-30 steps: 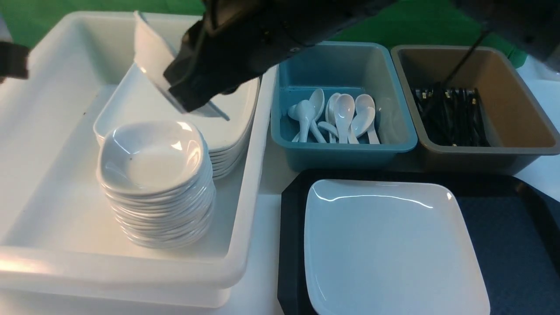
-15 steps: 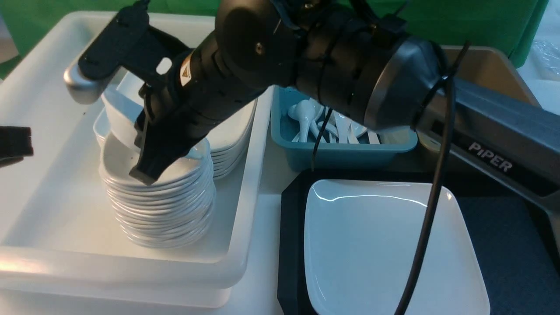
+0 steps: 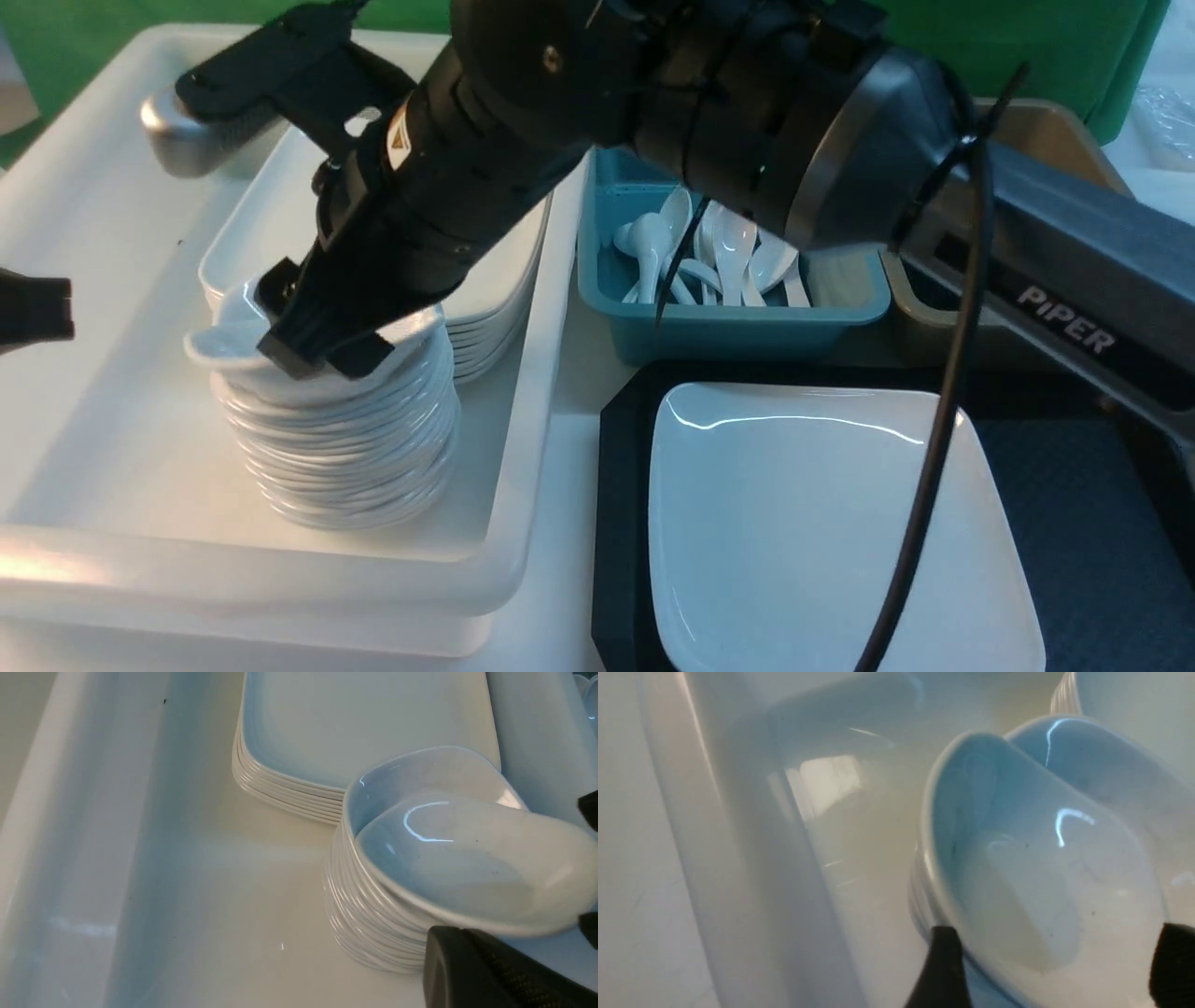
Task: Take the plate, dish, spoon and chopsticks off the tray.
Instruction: Use the right arm to put the small plate into the large storage box on the left, then use the right arm to grab a plate from the dinner plate
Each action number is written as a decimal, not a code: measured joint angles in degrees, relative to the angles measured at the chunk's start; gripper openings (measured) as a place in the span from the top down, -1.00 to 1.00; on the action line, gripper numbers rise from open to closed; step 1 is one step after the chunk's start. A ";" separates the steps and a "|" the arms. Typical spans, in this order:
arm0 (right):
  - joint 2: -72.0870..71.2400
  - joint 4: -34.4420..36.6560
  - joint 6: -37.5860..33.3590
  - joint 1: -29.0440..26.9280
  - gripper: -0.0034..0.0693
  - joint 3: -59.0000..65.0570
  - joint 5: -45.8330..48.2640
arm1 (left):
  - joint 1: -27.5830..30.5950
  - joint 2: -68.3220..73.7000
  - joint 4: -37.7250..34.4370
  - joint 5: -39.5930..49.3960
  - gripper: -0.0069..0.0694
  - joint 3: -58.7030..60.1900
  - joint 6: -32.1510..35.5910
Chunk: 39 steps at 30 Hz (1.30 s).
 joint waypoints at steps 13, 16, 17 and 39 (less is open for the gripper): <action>-6.73 -13.63 7.33 -0.05 -0.64 -2.86 11.62 | 0.00 0.00 -9.41 -1.50 0.80 0.00 10.23; -7.20 -18.72 9.47 -1.48 -0.35 -1.69 11.67 | 0.00 0.00 -11.74 -0.62 0.80 0.00 13.48; -7.75 -19.68 10.00 -2.78 -0.16 -0.84 11.73 | 0.00 0.00 -13.42 -0.47 0.80 0.00 14.84; -40.94 0.47 10.12 -50.62 0.85 72.62 0.48 | -17.92 6.75 -21.62 3.94 0.80 0.00 33.03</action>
